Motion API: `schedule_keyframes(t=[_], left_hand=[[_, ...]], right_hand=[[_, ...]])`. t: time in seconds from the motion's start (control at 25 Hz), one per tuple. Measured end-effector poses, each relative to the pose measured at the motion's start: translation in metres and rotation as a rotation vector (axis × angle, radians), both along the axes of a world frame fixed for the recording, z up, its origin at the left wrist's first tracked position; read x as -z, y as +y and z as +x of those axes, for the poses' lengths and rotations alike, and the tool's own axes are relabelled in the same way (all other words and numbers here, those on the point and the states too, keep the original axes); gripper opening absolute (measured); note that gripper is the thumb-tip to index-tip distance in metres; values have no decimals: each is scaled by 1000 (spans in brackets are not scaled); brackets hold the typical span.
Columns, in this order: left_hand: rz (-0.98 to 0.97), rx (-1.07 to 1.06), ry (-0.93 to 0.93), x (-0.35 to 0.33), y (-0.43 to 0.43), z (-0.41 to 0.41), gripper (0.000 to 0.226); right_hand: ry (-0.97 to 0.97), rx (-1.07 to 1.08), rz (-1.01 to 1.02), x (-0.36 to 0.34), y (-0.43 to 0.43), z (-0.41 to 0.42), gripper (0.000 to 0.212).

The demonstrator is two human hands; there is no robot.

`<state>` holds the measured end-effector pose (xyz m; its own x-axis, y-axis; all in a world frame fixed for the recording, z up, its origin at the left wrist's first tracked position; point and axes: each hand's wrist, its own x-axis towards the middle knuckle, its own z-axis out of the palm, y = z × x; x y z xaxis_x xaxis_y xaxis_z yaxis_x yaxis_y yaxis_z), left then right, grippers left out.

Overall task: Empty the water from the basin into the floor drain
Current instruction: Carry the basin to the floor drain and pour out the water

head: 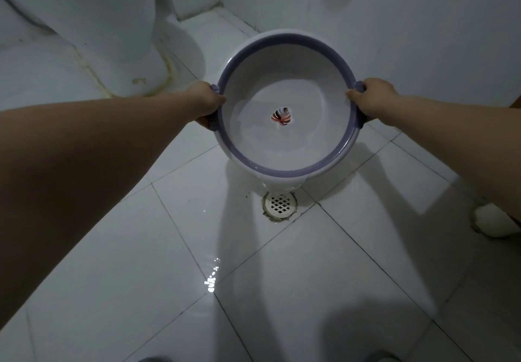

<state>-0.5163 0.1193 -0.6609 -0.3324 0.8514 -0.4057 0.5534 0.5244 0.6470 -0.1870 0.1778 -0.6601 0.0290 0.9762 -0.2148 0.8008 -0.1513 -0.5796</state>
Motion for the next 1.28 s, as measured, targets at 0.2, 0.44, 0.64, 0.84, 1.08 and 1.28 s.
schedule_keyframes(t=[0.2, 0.44, 0.64, 0.84, 1.08, 1.28], left_hand=[[1, 0, -8, 0, -1, -1, 34], [-9, 9, 9, -1, -2, -1, 33], [0, -4, -10, 0, -4, 2, 34], [-20, -3, -12, 2, -6, 3, 32], [-23, 5, -25, 5, -8, 3, 33], [-30, 3, -21, 7, -8, 3, 32]], right_hand=[[-26, -5, 1, 2, 0, 0, 42], [-59, -19, 24, 2, 1, -1, 43], [-58, -15, 5, 4, 0, -1, 42], [-43, -30, -12, 6, -2, 0, 42], [-31, -38, -41, 9, -3, 1, 43], [-43, -52, -34, 11, -3, 2, 42]])
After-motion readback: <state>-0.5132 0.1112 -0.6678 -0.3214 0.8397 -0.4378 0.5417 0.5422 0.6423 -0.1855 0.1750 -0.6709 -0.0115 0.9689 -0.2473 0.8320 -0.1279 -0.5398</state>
